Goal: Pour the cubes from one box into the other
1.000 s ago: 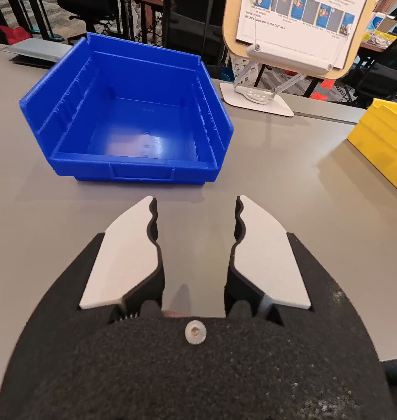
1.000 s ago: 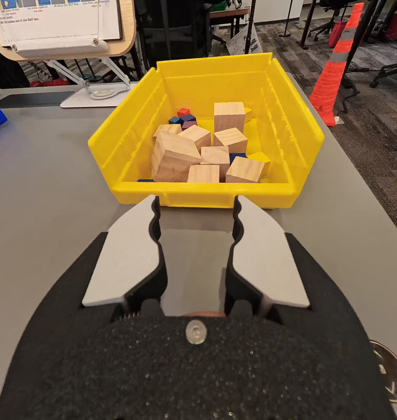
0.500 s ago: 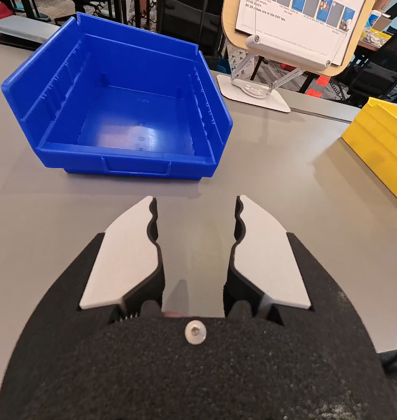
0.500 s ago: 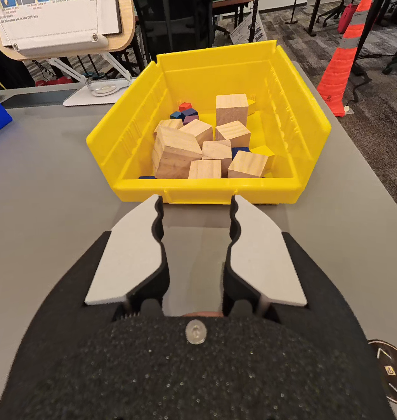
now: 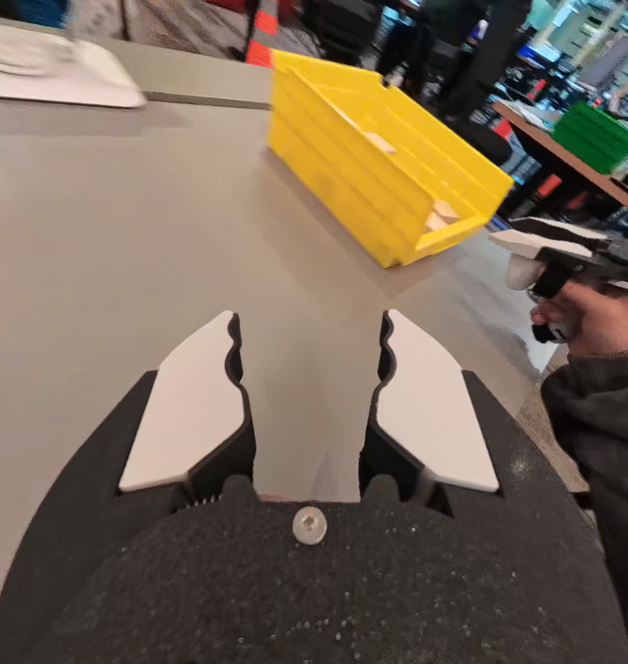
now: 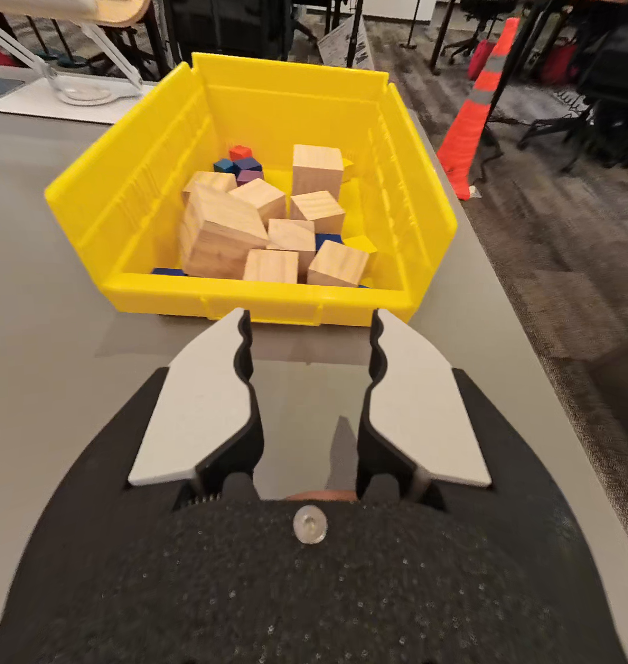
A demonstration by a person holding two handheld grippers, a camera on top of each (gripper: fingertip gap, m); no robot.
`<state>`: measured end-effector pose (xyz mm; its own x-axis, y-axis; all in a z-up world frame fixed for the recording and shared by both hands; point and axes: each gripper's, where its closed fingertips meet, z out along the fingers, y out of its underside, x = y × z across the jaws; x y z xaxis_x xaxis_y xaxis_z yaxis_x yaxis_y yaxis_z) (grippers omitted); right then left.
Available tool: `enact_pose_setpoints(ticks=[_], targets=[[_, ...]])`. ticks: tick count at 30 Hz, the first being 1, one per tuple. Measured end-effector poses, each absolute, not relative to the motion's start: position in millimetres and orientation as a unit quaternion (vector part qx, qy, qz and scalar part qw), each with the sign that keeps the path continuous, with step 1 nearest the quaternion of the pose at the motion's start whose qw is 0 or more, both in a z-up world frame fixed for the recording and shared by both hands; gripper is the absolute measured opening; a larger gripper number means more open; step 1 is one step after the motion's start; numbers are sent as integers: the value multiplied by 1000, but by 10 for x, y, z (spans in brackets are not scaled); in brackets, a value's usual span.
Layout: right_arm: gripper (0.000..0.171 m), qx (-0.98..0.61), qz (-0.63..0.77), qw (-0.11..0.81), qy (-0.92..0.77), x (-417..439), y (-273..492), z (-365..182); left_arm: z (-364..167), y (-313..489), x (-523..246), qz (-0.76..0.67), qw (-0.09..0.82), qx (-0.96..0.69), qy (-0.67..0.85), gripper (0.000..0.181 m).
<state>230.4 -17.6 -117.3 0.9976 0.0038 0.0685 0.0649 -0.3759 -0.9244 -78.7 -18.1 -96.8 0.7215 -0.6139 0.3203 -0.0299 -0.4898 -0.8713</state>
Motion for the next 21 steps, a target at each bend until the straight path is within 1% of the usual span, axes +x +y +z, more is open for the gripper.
enact_pose_setpoints(ticks=[4, 7, 10, 13, 14, 15, 16, 17, 18, 19, 21], targets=[[64, -825, 13, 565, 9, 2364, -193, -1143, -1018, 113, 295, -297, 471, -796, 238, 73], [64, -825, 33, 564, 24, 2401, -217, -1150, -1008, 265, 878, -278, 487, -789, 252, 73], [64, -830, 32, 556, 24, 2423, -245, -1194, -1148, 405, 1222, -232, 482, -804, 260, 73], [64, -832, 37, 553, 23, 2420, -269, -1206, -1226, 576, 1316, -207, 483, -818, 233, 69], [64, -833, 40, 552, 23, 2419, -276, -1210, -1243, 635, 1297, -193, 485, -823, 223, 64], [64, -833, 42, 551, 25, 2422, -284, -1215, -1272, 694, 1266, -176, 487, -827, 219, 56], [64, -833, 43, 551, 25, 2424, -289, -1216, -1303, 728, 1258, -171, 484, -829, 220, 53], [64, -833, 44, 550, 27, 2432, -290, -1221, -1320, 736, 1271, -187, 476, -832, 215, 57], [64, -834, 45, 549, 28, 2436, -288, -1228, -1321, 748, 1242, -202, 469, -838, 195, 51], [64, -835, 47, 547, 29, 2438, -283, -1239, -1309, 765, 1182, -207, 466, -842, 177, 38], [65, -839, 50, 541, 36, 2442, -266, -1274, -1288, 801, 1037, -179, 474, -846, 165, 20]])
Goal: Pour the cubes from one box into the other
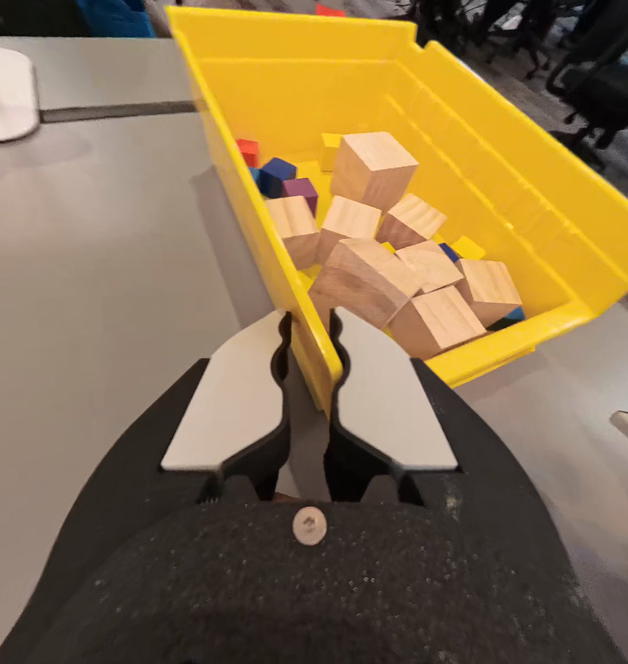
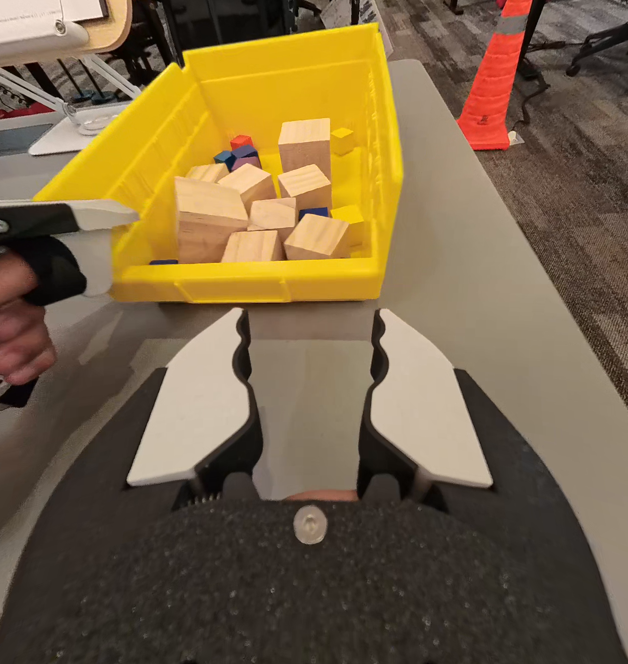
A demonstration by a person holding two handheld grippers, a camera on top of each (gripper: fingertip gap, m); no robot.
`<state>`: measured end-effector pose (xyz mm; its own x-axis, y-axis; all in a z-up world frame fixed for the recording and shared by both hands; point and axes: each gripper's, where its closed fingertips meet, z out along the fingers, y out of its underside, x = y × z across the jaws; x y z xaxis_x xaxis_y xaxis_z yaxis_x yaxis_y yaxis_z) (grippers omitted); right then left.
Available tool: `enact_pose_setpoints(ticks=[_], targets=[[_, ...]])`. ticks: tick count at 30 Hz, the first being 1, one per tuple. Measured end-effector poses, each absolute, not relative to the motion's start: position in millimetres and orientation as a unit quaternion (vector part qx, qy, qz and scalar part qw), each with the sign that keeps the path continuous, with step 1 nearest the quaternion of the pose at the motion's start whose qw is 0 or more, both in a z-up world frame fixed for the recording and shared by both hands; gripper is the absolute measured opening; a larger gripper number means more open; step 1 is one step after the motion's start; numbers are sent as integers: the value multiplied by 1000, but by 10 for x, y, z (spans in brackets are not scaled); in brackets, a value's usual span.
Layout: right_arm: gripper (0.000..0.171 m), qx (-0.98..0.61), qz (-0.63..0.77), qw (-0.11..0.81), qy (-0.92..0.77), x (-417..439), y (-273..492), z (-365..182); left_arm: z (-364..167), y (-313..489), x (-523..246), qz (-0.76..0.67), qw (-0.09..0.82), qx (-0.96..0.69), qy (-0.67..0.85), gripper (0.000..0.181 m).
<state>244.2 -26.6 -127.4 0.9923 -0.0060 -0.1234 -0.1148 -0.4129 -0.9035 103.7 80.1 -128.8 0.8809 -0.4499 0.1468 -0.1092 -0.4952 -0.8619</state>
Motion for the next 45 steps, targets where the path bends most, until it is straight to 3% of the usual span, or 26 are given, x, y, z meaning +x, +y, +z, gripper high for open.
enact_pose_setpoints(ticks=[6, 14, 15, 17, 18, 25, 33, 40, 45], targets=[[65, -840, 42, 536, 78, 2351, -132, -1333, -1281, 764, 685, -164, 468, -860, 124, 6], [66, -838, 20, 542, 64, 2135, 152, -1310, -1281, 597, 528, -159, 464, -861, 137, 5], [60, -840, 28, 536, 79, 2121, 156, -1303, -1279, 576, 509, -154, 466, -860, 138, 5], [32, -844, 31, 524, 111, 2156, 92, -1275, -1278, 548, 438, -152, 466, -861, 133, 5], [5, -841, 14, 526, 125, 2225, 42, -1243, -1277, 542, 389, -155, 466, -862, 129, 5], [3, -838, 13, 535, 107, 1786, 53, -1097, -1178, 499, -65, -162, 476, -858, 106, 4], [3, -830, 79, 551, 47, 323, 471, -893, -768, 633, -1556, -88, 517, -849, 59, 4], [4, -851, 98, 516, 17, -728, 755, -1223, -1068, 753, -2619, -56, 496, -866, 9, 4], [4, -847, 78, 526, -4, -864, 776, -1225, -1250, 755, -2769, -93, 498, -862, 1, 5]])
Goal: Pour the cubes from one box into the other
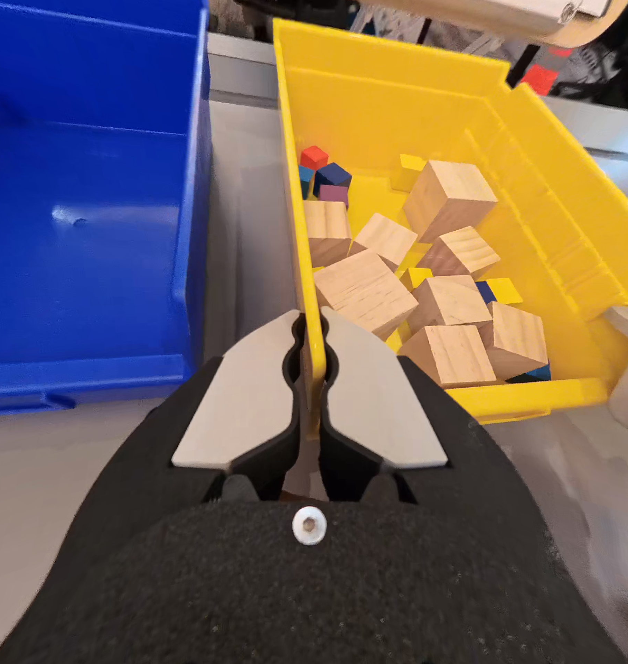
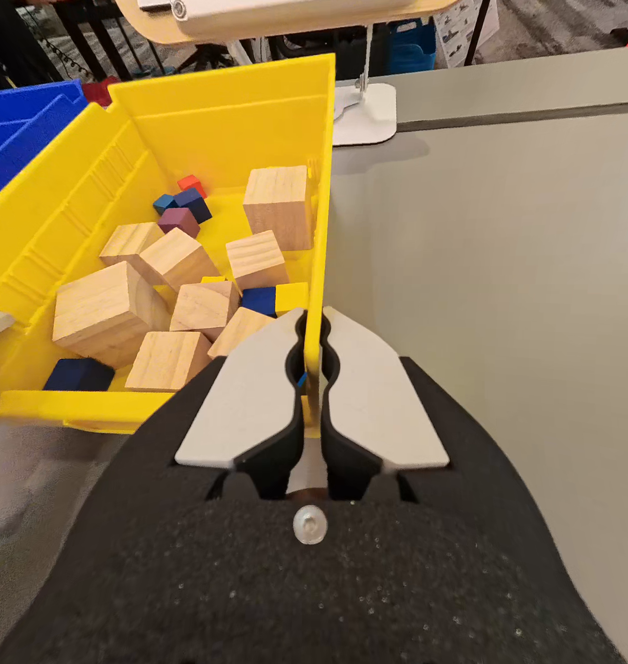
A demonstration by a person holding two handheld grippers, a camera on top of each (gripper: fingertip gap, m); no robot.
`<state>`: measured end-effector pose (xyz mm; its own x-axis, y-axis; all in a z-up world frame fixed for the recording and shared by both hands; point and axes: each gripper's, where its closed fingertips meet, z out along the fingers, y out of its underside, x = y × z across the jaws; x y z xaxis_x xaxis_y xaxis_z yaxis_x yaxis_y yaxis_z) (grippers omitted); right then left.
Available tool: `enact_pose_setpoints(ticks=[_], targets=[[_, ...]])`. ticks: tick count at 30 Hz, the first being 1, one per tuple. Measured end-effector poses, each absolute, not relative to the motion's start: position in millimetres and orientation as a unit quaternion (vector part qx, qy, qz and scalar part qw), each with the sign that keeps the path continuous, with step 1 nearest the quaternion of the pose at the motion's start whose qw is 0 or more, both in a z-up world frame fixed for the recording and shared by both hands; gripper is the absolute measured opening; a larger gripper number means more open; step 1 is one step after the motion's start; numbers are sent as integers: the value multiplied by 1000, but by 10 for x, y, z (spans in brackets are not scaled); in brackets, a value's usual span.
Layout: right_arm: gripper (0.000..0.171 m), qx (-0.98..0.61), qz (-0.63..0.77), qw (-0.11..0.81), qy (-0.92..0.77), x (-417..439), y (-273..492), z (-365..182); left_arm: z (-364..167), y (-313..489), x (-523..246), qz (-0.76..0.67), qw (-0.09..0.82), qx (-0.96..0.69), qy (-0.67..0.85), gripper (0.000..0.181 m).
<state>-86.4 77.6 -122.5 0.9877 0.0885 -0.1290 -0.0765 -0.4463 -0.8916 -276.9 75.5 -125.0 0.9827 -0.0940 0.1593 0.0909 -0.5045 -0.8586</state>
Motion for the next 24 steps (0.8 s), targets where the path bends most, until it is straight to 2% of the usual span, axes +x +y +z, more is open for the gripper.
enact_pose_setpoints(ticks=[4, 6, 7, 10, 12, 14, 18, 19, 22, 24], targets=[[16, -849, 108, 515, -42, -908, 736, -1203, -1214, 697, -2751, -112, 497, -860, 30, 14], [37, -835, 103, 536, -63, -805, 668, -1042, -1056, 523, -2768, -147, 504, -851, 31, 44], [39, -821, 96, 559, -71, -723, 624, -913, -929, 387, -2763, -177, 513, -839, 38, 49], [42, -775, 103, 607, -142, -676, 415, -605, -615, -80, -3011, -226, 543, -807, 47, 53], [43, -769, 81, 597, -213, -710, 288, -635, -606, -259, -3521, -198, 552, -809, 18, 53], [52, -772, 55, 583, -245, -717, 221, -703, -729, -253, -4229, -126, 553, -823, -27, 52], [53, -758, 187, 555, -288, -1329, -37, -678, -990, 133, -5282, -15, 543, -837, -72, 54], [53, -752, 227, 546, -289, -1511, -114, -662, -1032, 269, -5347, -16, 547, -834, -64, 49], [53, -746, 324, 502, -293, -2038, -358, -683, -1228, 641, -5286, -48, 517, -853, -45, 56], [53, -751, 329, 490, -296, -2300, -442, -737, -1293, 820, -5331, -34, 511, -857, -54, 44]])
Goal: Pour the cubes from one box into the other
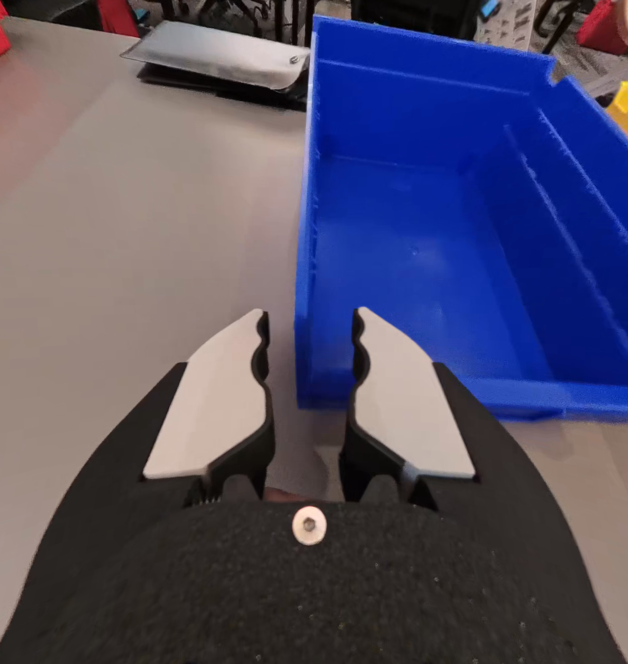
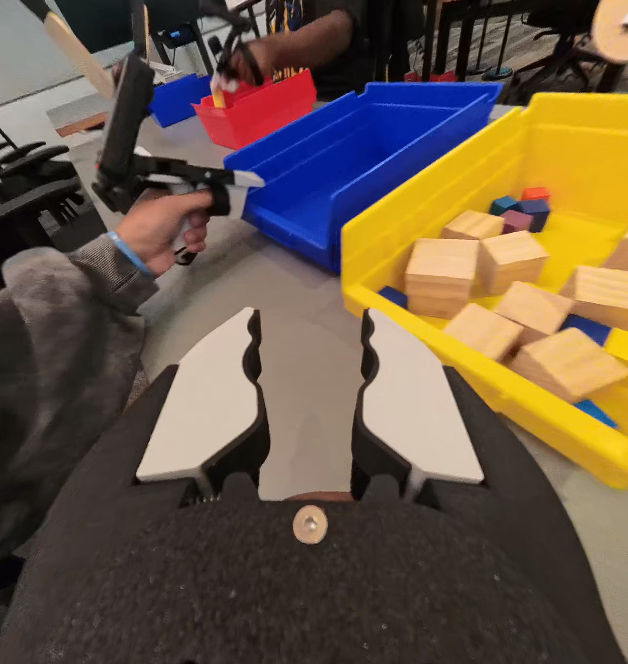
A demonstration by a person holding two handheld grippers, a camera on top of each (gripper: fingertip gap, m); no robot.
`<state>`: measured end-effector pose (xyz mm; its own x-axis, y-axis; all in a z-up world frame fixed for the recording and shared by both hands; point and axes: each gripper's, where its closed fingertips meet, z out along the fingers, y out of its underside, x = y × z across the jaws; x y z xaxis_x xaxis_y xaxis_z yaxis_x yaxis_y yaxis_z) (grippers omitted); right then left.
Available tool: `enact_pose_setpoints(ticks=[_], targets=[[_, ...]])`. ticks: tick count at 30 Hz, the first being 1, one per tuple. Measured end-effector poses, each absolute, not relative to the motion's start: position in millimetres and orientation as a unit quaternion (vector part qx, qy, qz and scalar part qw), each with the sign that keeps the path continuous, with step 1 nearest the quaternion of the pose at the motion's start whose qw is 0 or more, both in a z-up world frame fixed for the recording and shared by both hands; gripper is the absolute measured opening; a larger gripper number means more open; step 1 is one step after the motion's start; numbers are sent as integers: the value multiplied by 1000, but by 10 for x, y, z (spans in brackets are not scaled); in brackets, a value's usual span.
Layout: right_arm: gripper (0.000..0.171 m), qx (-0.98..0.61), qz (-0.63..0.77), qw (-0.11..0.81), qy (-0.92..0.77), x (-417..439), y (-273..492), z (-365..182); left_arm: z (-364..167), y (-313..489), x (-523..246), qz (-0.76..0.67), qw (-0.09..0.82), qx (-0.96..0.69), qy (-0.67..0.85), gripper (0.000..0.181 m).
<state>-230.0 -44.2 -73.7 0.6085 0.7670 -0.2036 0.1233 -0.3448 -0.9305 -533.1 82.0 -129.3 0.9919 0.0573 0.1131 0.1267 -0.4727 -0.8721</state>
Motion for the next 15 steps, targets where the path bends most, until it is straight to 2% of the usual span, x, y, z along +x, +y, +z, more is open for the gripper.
enact_pose_setpoints(ticks=[2, 3, 7, 15], targets=[[53, -750, 302, 492, -324, -2542, -516, -836, -1259, 900, -5312, -58, 520, -850, -63, 14], [54, -752, 282, 490, -338, -2651, -542, -917, -1259, 881, -5314, -59, 518, -851, -67, 4], [54, -788, 246, 467, -316, -3017, -485, -1185, -1271, 465, -5277, -6, 502, -863, -56, 3], [51, -813, 218, 464, -275, -3503, -411, -1293, -1266, -773, -5244, 14, 512, -846, -145, 3]])
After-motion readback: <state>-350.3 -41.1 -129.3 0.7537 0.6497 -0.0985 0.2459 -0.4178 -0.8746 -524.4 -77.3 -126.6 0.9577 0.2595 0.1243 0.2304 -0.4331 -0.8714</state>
